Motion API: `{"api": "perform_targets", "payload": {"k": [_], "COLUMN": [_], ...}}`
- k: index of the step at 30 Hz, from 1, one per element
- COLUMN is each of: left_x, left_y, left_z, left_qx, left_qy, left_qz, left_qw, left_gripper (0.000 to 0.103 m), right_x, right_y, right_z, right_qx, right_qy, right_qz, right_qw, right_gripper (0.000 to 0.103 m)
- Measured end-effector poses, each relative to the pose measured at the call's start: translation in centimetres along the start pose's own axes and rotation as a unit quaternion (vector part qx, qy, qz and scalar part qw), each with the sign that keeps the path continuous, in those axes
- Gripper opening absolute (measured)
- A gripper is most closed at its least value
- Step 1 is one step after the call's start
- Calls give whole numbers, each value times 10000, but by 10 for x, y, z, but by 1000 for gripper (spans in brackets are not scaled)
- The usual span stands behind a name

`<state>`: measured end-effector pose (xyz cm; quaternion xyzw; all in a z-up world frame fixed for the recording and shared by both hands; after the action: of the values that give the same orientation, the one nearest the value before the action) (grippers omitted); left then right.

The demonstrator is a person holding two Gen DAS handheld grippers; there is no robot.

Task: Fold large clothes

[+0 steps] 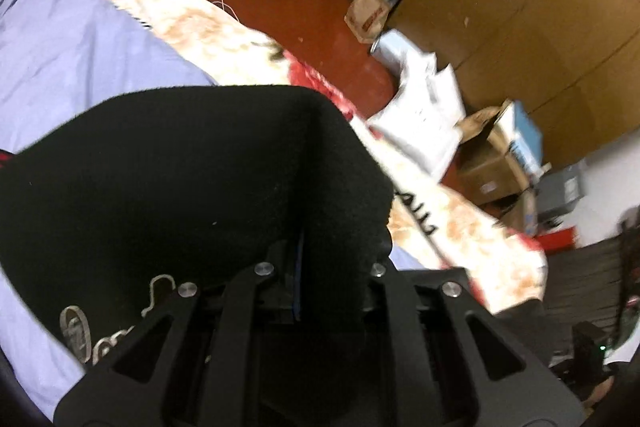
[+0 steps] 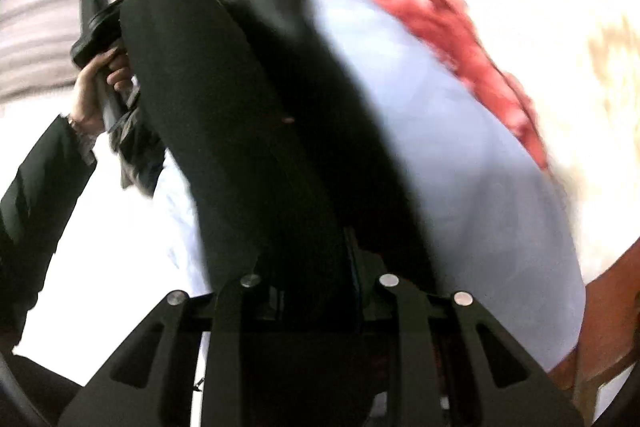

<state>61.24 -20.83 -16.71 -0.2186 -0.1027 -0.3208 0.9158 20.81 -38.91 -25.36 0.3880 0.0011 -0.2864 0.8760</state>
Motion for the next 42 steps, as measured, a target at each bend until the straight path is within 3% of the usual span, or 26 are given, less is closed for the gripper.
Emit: {"api": "perform_targets", "payload": {"k": [4,9,11,13,16,19,22,23,25,26,28,29,30,32,34,36,38,42], "left_x": [-5,-6,-3,2,5,-8,-37,-48,-79,-95,-120,-132,-141,-156,-165,-171,-174,-171], "left_y": [1,3,-3,-9,-24,-30,-23,-18,-8,-4,-3,-3,-2,9,22,30,37,51], "left_z": [-61,-79,-67,-53,-13,31,63,68,69,64,52,47,42,31,23,14,1,0], "left_qx": [499,806,897,944,864,850,875,905,975,982,1029,1115,1197,1463,1521,1588,1517,1270], "left_qy": [345,495,511,535,393,204,54,33,84,148,164,143,140,139,157,250,426,415], "left_qz": [-14,-15,-81,-154,-343,-505,-194,-38,290,416,500,499,534,727,960,951,863,1340], "left_qw": [9982,9955,9946,9940,9949,9949,9960,9959,9948,9942,9933,9924,9913,9865,9836,9824,9837,9819], "left_gripper": [14,17,19,26,65,65,65,65,65,65,64,57,54,42,37,31,31,31], "right_x": [7,9,12,11,11,28,58,66,94,111,145,155,168,179,199,215,220,209], "right_y": [-26,-19,-7,13,48,85,131,144,175,189,208,214,218,212,182,143,123,129], "right_z": [-21,-25,-15,6,48,78,86,81,60,46,11,-6,-34,-64,-86,-98,-107,-93], "right_qx": [305,473,295,-24,-339,-431,-394,-349,-338,-328,-346,-317,-496,-1074,-1637,-1443,-1516,-1388], "right_qy": [88,365,431,307,-51,-457,-805,-838,-782,-719,-491,-282,-8,134,240,582,642,613], "right_qz": [-364,-371,-161,187,709,1066,1571,1731,2022,2195,2446,2468,2497,2595,2569,2146,2071,2160], "right_qw": [9988,9975,9985,9993,9969,9923,9835,9807,9756,9724,9678,9681,9671,9596,9522,9642,9644,9645], "right_gripper": [24,27,38,58,60,61,60,60,45,30,24,16,8,0,0,0,0,0]}}
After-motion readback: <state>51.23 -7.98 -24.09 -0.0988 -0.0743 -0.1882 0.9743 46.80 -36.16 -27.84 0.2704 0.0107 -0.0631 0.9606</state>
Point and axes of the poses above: each gripper's, at about its wrist camera, not at the fingertips, and z roughly against the way its jaws point, y to its left, x to its top, the point moved 2 cm from there along -z, roughly the way its jaws point, and after that the axes turned 4 degrees about -x, right-handed, at the moved point
